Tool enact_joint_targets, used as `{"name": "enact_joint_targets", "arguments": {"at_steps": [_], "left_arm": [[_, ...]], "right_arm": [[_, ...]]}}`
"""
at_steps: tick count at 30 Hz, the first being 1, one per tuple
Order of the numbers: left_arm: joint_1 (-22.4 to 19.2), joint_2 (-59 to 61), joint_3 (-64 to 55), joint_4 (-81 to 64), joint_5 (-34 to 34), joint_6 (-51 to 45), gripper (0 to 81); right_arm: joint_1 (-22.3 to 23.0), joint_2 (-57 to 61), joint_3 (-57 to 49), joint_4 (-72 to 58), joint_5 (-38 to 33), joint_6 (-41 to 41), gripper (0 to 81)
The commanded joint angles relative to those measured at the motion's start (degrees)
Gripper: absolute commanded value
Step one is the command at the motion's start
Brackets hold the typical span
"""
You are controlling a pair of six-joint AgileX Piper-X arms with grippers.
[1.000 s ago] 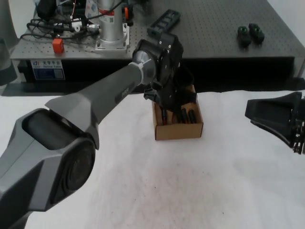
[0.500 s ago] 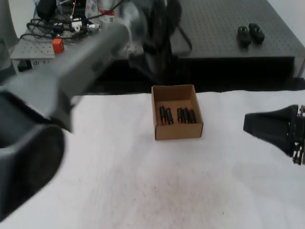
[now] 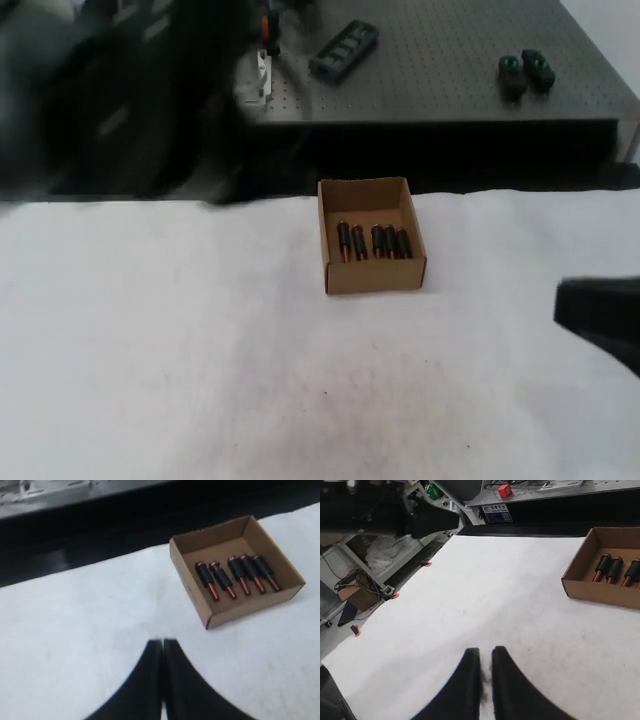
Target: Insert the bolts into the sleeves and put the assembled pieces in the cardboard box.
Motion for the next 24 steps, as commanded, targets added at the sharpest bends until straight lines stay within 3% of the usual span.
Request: {"name": "enact_joint_targets", "arguments": {"at_steps": [1, 8, 12, 18, 21, 24], "left_arm": [[0.06, -7.47, 6.62, -3.13, 1.04, -0.05, 0.6], [0.06, -32.42, 23.45, -2.27, 3.74, -3.48, 0.6], [0.06, -42.51, 30.34, -2.29, 1.84, -2.75, 0.6], [0.06, -48.73, 39.69, -2.29, 2.56, -4.18, 0.6], [0.06, -49.08, 41.40, -2.29, 2.31, -6.64, 0.6], [0.06, -49.08, 42.47, -2.29, 2.31, -7.72, 0.6]], "right_arm": [[-0.14, -4.42, -0.17, 7.22, 0.72, -4.20, 0.3], [-0.14, -10.81, 6.42, 7.58, 2.38, -0.17, 2.7], [-0.14, -13.82, 12.89, 5.60, 9.94, 1.45, 2.7], [-0.14, -13.17, 17.80, -11.65, 19.11, 9.64, 2.7], [-0.14, -12.04, 20.06, -13.74, 23.90, 9.94, 2.7], [-0.14, -10.38, 22.86, -14.32, 23.41, 9.94, 2.4]]}}
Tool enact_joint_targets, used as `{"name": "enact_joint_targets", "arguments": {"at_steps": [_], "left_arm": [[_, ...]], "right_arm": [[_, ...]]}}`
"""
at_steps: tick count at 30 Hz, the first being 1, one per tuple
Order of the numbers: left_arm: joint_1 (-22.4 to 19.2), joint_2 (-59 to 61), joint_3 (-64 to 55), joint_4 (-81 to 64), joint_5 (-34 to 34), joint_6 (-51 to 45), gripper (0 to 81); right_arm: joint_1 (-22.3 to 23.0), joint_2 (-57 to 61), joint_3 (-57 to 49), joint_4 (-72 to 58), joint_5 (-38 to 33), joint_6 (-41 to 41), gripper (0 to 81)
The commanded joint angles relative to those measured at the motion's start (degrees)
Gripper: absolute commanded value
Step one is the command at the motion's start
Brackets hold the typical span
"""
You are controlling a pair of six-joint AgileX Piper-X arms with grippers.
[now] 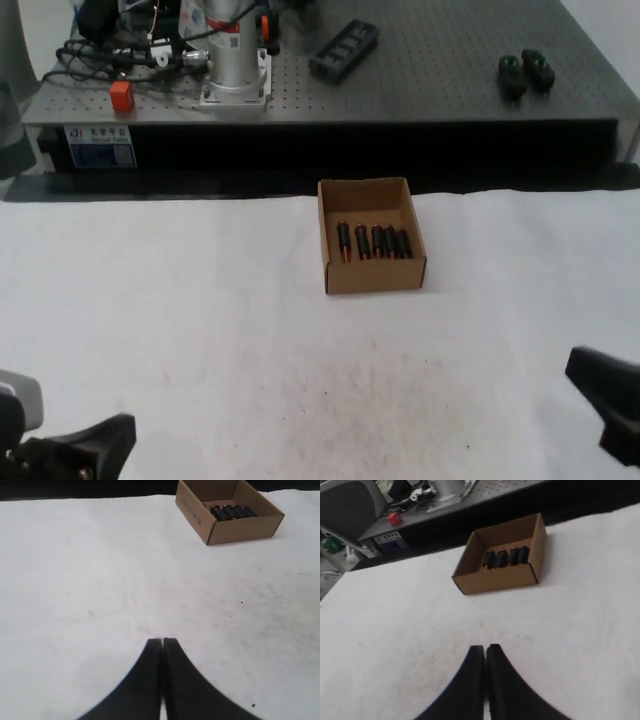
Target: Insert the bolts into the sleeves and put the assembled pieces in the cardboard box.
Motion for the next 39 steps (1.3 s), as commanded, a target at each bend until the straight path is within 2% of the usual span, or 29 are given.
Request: {"name": "enact_joint_targets", "arguments": {"at_steps": [1, 11, 23, 30, 39], "left_arm": [[0.06, -0.63, 0.61, -0.70, -0.25, -1.42, 0.6], [0.06, -0.63, 4.60, 0.57, 0.24, -4.15, 0.6], [0.06, -0.75, 7.21, 0.51, 1.66, -6.64, 0.6], [0.06, -0.75, 7.23, 0.58, 9.21, -7.40, 0.6], [0.06, -0.75, 7.23, 0.58, 10.49, -7.40, 0.6]], "right_arm": [[-0.14, 2.18, 3.22, -1.79, 0.64, 0.69, 2.4], [-0.14, 3.52, 9.47, -1.69, -0.32, 2.87, 2.4], [-0.14, 3.52, 10.78, -0.28, -0.32, 3.12, 2.4], [-0.14, 3.52, 10.78, -0.42, -0.32, 3.10, 2.4], [-0.14, 3.52, 10.78, -0.42, -0.32, 3.10, 2.4]]}}
